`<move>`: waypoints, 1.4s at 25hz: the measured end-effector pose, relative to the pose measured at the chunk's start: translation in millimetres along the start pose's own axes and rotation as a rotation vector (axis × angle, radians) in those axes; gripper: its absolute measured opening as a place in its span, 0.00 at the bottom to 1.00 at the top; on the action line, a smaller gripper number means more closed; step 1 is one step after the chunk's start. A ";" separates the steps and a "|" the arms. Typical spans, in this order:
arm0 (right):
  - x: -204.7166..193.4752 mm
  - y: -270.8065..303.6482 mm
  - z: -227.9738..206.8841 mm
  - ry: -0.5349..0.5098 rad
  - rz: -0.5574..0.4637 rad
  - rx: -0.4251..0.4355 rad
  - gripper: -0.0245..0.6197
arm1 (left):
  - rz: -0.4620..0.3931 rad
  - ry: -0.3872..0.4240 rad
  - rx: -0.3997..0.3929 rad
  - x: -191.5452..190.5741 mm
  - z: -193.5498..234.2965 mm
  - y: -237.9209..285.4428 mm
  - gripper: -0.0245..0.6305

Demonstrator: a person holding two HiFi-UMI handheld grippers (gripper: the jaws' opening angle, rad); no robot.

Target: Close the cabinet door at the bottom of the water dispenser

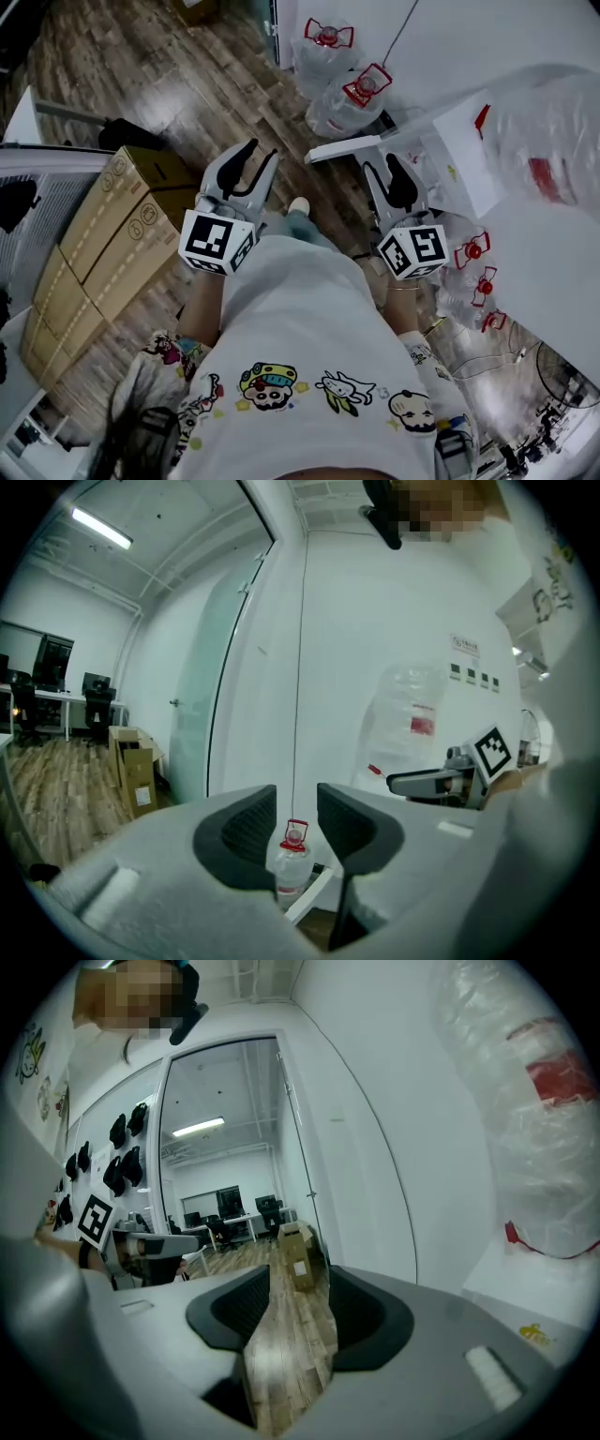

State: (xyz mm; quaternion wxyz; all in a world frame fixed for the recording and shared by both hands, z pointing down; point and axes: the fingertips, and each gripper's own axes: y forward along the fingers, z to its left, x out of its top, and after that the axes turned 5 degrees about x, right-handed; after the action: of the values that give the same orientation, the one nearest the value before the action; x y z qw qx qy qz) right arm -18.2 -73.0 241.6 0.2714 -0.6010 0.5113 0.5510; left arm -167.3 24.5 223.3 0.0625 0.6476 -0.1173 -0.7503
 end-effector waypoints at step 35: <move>-139.5 44.6 -21.5 0.212 0.109 -0.347 0.37 | 0.241 0.036 -0.341 -132.0 23.2 84.1 0.24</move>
State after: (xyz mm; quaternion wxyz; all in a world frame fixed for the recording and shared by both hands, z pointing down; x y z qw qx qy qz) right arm -32.5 -62.8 388.6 0.0783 -0.6650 0.4662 0.5781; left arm -174.8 -22.0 374.4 0.2624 0.6221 -0.0639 -0.7349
